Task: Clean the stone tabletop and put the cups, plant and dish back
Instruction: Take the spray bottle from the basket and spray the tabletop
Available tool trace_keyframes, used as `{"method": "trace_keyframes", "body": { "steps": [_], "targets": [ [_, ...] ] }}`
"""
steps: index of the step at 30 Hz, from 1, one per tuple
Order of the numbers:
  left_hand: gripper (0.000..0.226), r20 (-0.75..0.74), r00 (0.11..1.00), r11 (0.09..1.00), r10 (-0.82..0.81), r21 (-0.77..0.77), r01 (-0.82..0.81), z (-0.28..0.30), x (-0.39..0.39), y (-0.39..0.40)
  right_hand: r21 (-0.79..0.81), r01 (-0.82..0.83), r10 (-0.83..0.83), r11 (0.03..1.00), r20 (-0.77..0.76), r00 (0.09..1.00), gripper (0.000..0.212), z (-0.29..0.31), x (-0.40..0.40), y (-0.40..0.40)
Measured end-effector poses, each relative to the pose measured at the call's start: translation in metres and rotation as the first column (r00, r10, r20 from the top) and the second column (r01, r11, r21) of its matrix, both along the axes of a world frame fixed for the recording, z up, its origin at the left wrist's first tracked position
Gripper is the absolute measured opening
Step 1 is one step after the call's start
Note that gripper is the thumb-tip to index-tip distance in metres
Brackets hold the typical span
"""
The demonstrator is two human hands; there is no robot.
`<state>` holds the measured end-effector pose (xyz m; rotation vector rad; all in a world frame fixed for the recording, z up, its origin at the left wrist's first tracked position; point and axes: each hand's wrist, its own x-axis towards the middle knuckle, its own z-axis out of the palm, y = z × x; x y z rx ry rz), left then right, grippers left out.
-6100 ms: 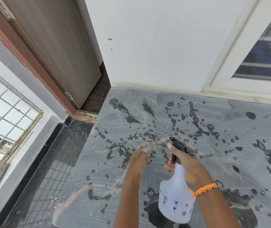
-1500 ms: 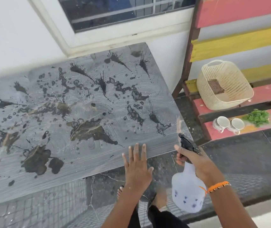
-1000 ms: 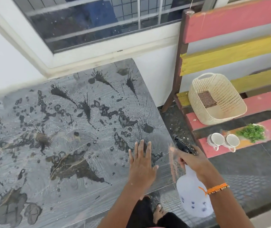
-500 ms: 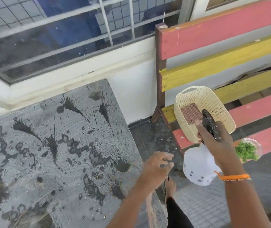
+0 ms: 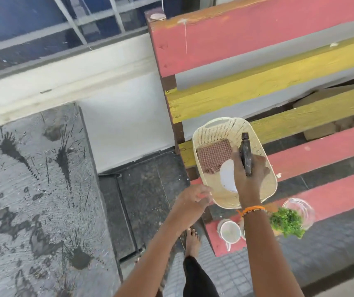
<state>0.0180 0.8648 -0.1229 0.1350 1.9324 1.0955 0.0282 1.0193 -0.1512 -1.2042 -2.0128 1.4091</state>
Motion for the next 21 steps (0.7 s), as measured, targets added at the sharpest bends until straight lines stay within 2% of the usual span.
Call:
{"method": "trace_keyframes", "body": {
  "steps": [3,5,11,14,16,19,21],
  "targets": [
    [0.020,0.022,0.999,0.999,0.046,-0.016,-0.046,-0.011,-0.011,0.006,0.013,-0.124,0.119,0.992,0.189,0.975,0.026,-0.028,0.000,0.011],
    [0.018,0.035,0.996,0.996,0.084,-0.029,-0.083,-0.021,-0.017,0.011,-0.014,-0.246,0.241,0.969,0.256,0.936,0.029,-0.047,0.001,0.022],
    [0.017,0.015,0.984,0.976,0.180,-0.125,-0.177,-0.045,-0.026,0.021,0.004,-0.588,0.563,0.809,0.285,0.776,0.024,-0.081,0.018,0.034],
    [0.017,0.028,0.981,0.973,0.194,-0.135,-0.188,-0.052,-0.027,0.030,-0.013,-0.652,0.631,0.758,0.263,0.729,0.026,-0.086,0.024,0.036],
    [0.018,0.041,0.981,0.974,0.190,-0.136,-0.183,-0.055,-0.028,0.036,-0.035,-0.662,0.639,0.748,0.304,0.706,0.029,-0.088,0.027,0.039],
    [0.017,0.047,0.980,0.975,0.193,-0.123,-0.186,-0.056,-0.029,0.044,-0.051,-0.714,0.687,0.698,0.328,0.649,0.045,-0.082,0.033,0.046],
    [0.016,0.054,0.981,0.977,0.184,-0.123,-0.176,-0.056,-0.031,0.046,-0.126,-0.708,0.707,0.695,0.298,0.641,0.051,-0.069,0.033,0.055]
  ]
}}
